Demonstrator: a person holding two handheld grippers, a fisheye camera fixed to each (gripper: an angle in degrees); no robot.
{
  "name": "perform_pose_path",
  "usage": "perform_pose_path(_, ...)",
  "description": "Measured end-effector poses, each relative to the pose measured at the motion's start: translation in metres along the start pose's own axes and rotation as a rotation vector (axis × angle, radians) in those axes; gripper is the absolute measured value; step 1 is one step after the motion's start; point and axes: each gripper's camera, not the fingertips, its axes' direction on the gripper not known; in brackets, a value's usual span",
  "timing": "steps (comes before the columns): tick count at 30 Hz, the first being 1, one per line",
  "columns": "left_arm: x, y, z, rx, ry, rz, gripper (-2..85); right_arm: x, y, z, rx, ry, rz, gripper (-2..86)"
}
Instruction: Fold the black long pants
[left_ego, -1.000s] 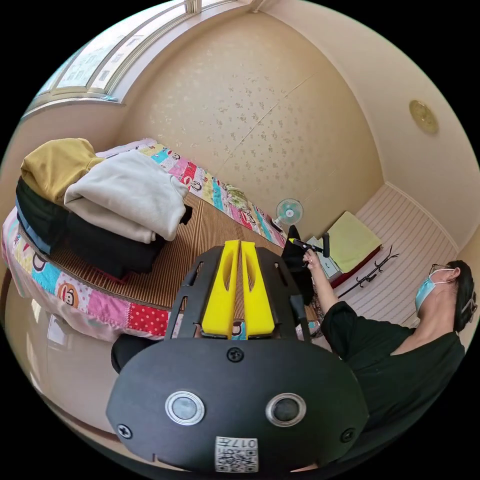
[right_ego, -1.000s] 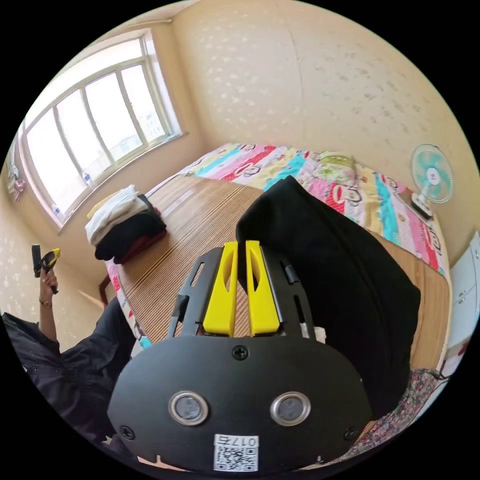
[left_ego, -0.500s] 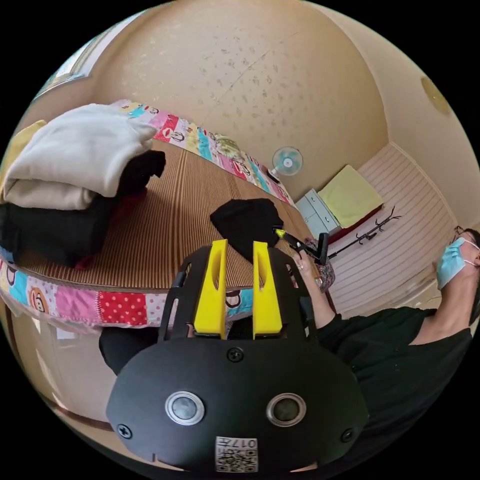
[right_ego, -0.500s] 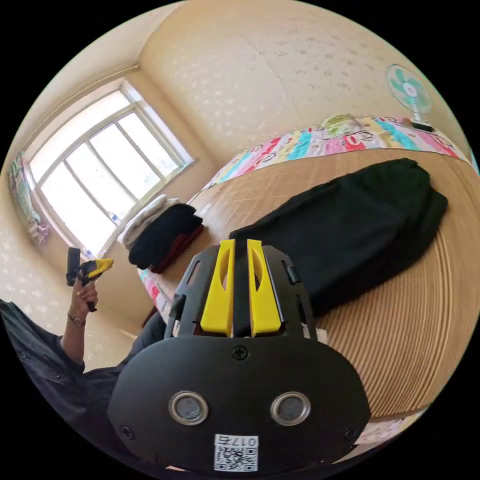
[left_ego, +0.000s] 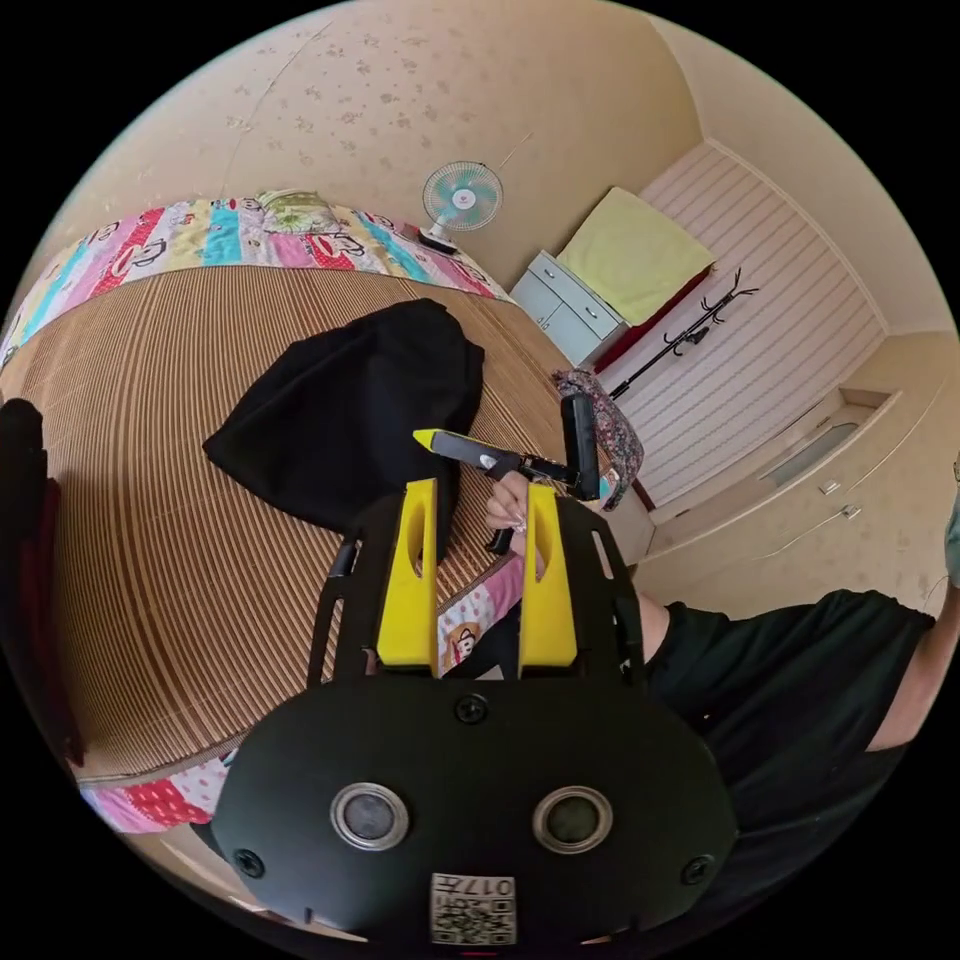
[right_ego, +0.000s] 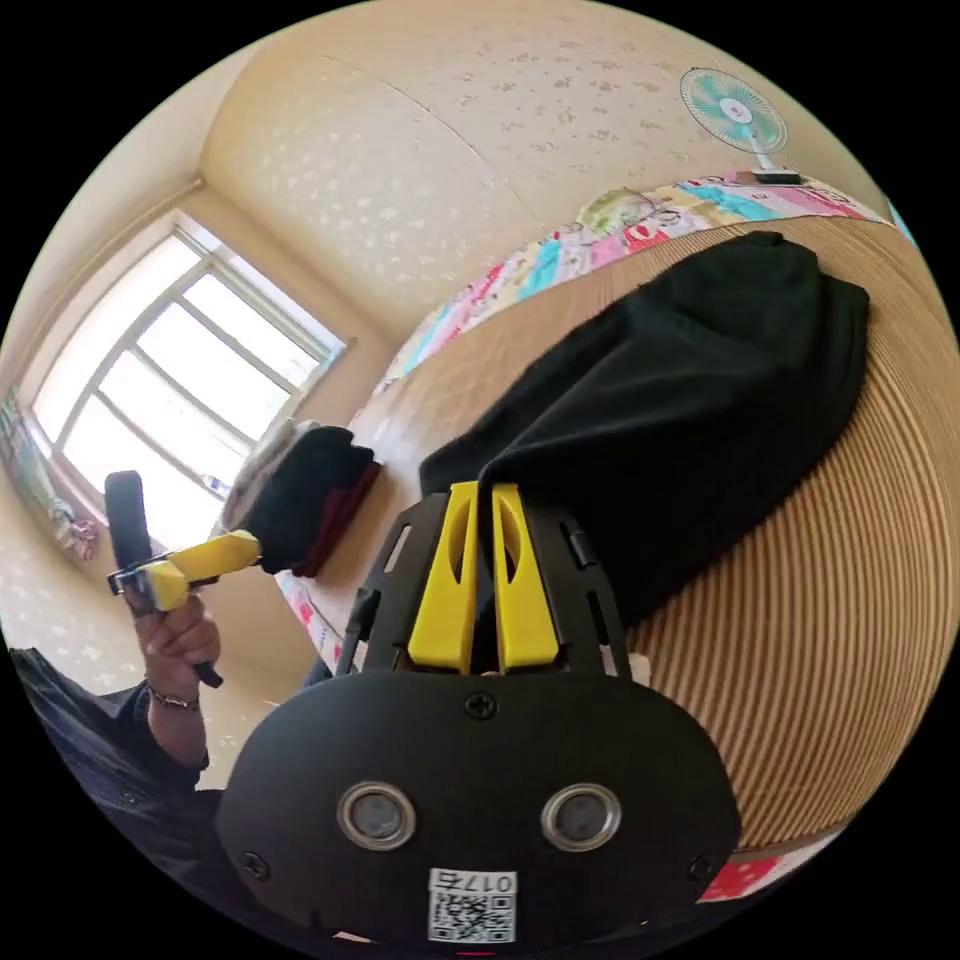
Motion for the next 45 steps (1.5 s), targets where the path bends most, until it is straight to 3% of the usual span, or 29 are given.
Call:
perform_pose_path(4,-0.015,0.056,-0.106,0.237,-0.080,-0.099,12.5,-0.074,0.006,0.076,-0.106,-0.152,-0.114,3.6)
perform_pose_path(8,-0.046,0.092,-0.144,0.255,-0.197,-0.231,12.5,-0.167,0.038,0.197,-0.569,-0.021,-0.423,4.2)
perform_pose_path(10,-0.065,0.108,-0.156,0.238,-0.185,-0.288,12.6,-0.180,0.049,0.199,-0.611,-0.056,-0.478,4.7)
perform_pose_path(14,-0.076,0.116,-0.155,0.184,-0.204,-0.295,12.6,-0.146,0.054,0.127,-0.562,-0.206,-0.398,7.0)
perform_pose_path(16,-0.081,0.103,-0.132,0.100,-0.160,-0.248,12.7,-0.104,0.052,0.080,-0.471,-0.176,-0.304,7.2)
perform_pose_path(24,-0.088,0.012,-0.008,-0.099,-0.051,-0.110,12.9,0.131,-0.003,-0.117,0.090,0.516,0.332,9.4)
perform_pose_path(27,-0.098,-0.019,0.031,-0.200,-0.111,-0.121,13.2,0.181,-0.028,-0.128,0.128,0.408,0.493,10.6)
perform_pose_path(32,-0.090,-0.029,0.075,-0.387,-0.332,-0.072,12.6,0.186,-0.066,-0.081,0.090,0.428,0.518,8.9)
perform_pose_path(36,-0.090,-0.022,0.060,-0.324,-0.419,-0.093,5.5,0.163,-0.078,-0.067,0.028,0.506,0.447,4.3)
perform_pose_path(42,-0.079,-0.024,0.018,-0.223,-0.235,-0.079,-0.3,0.075,0.027,-0.173,0.420,0.603,0.443,3.5)
perform_pose_path(45,-0.064,-0.026,0.011,-0.210,-0.183,-0.099,0.7,0.069,0.092,-0.215,0.365,0.713,0.498,4.2)
